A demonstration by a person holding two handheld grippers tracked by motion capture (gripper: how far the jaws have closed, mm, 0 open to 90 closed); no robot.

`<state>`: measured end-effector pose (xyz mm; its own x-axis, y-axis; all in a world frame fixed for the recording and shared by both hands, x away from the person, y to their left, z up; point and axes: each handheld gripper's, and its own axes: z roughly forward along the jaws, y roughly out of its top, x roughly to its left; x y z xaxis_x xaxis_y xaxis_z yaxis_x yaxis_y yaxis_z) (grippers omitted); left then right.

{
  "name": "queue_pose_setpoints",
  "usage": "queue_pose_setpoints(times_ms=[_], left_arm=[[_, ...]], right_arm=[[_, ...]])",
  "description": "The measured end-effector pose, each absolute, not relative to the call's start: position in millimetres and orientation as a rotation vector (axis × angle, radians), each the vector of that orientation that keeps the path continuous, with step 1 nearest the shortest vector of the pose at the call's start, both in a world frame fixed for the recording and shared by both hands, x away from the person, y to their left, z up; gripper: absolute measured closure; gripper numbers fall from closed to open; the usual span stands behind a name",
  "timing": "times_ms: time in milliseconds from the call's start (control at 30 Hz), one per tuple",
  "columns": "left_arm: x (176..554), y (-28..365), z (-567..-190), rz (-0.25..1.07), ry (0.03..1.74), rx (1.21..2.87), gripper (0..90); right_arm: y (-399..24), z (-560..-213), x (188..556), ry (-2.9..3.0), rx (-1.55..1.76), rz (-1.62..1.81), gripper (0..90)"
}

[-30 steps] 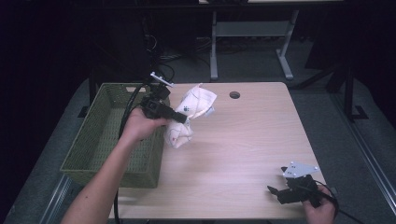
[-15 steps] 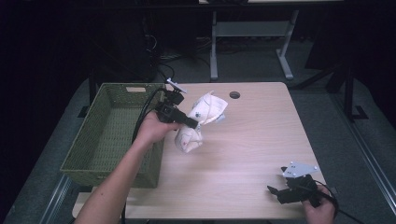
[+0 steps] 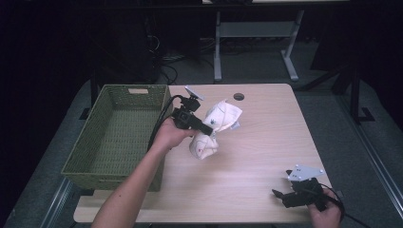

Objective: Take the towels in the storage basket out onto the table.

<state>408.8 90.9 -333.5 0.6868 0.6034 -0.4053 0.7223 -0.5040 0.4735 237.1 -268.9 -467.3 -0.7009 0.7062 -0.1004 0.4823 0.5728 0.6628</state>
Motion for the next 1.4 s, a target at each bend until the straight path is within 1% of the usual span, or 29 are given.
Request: queue_pose_setpoints(times_ms=[367,667,800,967,1400], left_arm=[[413,65,-349,-0.240,1.018,2.306,74.0],[422,46,-373,-0.268,1.060,2.304,74.0],[423,41,-385,-0.280,1.103,2.283,74.0],[426,40,-393,-0.295,1.108,2.276,74.0],[428,29,-400,-0.297,1.108,2.266,74.1]], right_arm=[[-269,-467,237,2.454,0.974,0.884,14.0],[-268,-467,237,2.456,0.959,0.883,14.0],[-269,-466,236,2.451,0.964,0.892,14.0],[-269,-466,236,2.452,0.958,0.886,14.0],[-270,-465,236,2.447,0.957,0.886,14.0]])
